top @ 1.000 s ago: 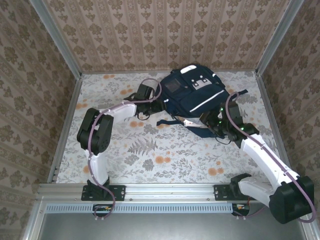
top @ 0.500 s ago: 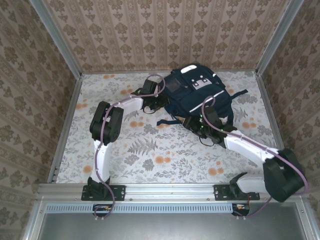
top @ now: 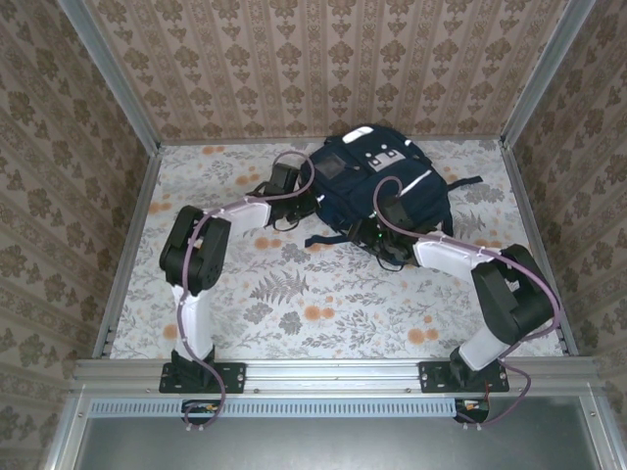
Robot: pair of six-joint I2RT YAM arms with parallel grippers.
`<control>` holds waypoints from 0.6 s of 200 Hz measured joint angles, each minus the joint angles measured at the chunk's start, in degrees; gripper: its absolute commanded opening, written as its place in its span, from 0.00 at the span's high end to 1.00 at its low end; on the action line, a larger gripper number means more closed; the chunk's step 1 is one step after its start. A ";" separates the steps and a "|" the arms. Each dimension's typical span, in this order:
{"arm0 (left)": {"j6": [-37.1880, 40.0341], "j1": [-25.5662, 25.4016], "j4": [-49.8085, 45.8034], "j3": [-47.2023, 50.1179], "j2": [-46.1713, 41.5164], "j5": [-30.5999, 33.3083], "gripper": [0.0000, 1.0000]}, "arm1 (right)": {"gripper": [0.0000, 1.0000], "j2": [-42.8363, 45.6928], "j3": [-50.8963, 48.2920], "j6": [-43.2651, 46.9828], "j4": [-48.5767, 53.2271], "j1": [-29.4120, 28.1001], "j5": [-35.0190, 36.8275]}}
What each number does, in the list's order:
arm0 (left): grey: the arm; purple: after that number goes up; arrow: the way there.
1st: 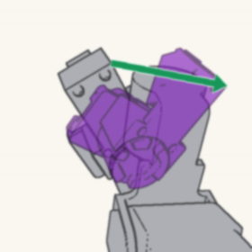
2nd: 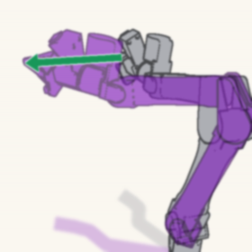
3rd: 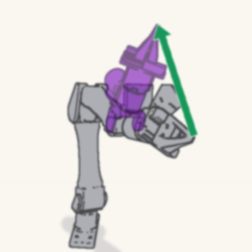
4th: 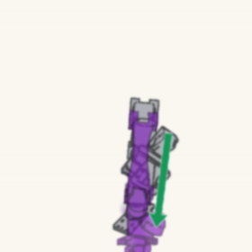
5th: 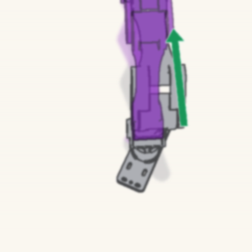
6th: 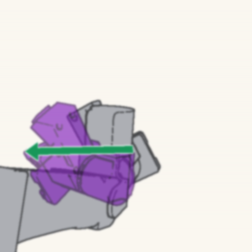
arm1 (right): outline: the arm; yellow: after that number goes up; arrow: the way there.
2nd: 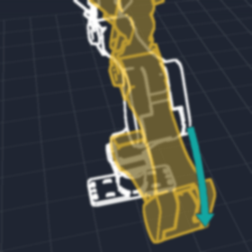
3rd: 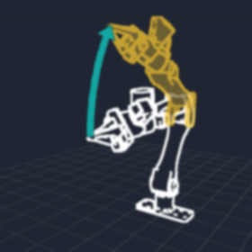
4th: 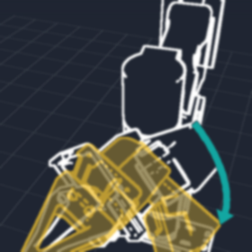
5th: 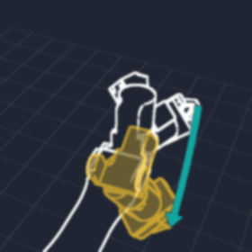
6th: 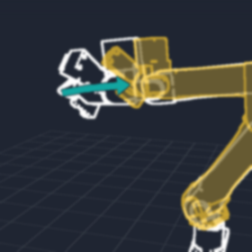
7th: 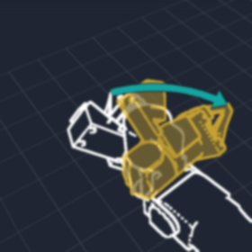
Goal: Pack the student bag
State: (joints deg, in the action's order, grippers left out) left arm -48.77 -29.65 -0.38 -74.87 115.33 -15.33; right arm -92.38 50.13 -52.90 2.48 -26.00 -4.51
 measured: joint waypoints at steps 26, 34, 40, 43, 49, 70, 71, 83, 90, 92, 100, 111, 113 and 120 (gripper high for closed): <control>-0.83 -0.74 -0.48 4.26 -3.74 2.19 1.00 | 0.35 -2.12 1.49 0.28 -0.61 1.99 -1.14; -1.16 -1.18 -0.52 5.49 -4.87 2.80 1.00 | 0.35 -2.23 1.60 0.31 -1.09 2.78 -1.95; -1.38 -1.49 -0.55 6.32 -5.64 3.23 1.00 | 0.35 -2.25 1.64 0.28 -1.44 3.32 -2.58; -1.62 -1.73 -0.50 6.82 -6.14 3.45 1.00 | 0.36 -2.25 1.68 0.31 -1.53 3.63 -2.93; -1.95 -2.10 -0.39 7.56 -6.91 3.78 1.00 | 0.36 -2.25 1.90 0.28 -1.64 4.15 -3.61; -3.02 -3.37 -0.37 9.60 -9.07 5.05 1.00 | 0.37 -2.54 3.28 0.20 -1.42 5.84 -6.69; -3.06 -3.39 -0.37 9.64 -9.11 5.07 1.00 | 0.38 -2.56 3.39 0.13 -1.44 5.92 -6.91; -3.58 -3.98 -0.42 9.88 -9.57 5.51 1.00 | 0.39 -2.86 4.13 -0.31 -1.51 6.58 -8.79; -3.85 -4.24 -0.44 9.92 -9.64 5.81 1.00 | 0.39 -2.97 4.42 -0.74 -1.68 6.88 -9.55; -3.96 -4.33 -0.44 9.94 -9.64 5.88 1.00 | 0.39 -2.99 4.46 -0.94 -1.75 6.95 -9.70; -4.20 -4.63 -0.44 9.97 -9.64 6.14 1.00 | 0.38 -3.06 4.57 -1.22 -1.92 7.04 -10.08; -4.42 -5.18 -0.61 9.97 -9.64 6.19 1.00 | 0.38 -3.41 5.11 -1.36 -1.95 7.04 -10.43; -4.46 -5.29 -0.63 9.97 -9.64 6.21 1.00 | 0.38 -3.52 5.27 -1.38 -1.97 6.99 -10.51; -4.61 -5.70 -0.72 9.97 -9.64 6.27 1.00 | 0.37 -3.96 5.75 -1.44 -2.03 7.02 -10.54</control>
State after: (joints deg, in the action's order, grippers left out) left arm -53.39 -35.35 -1.10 -64.90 105.69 -9.06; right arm -96.33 55.88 -54.35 0.45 -18.98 -15.05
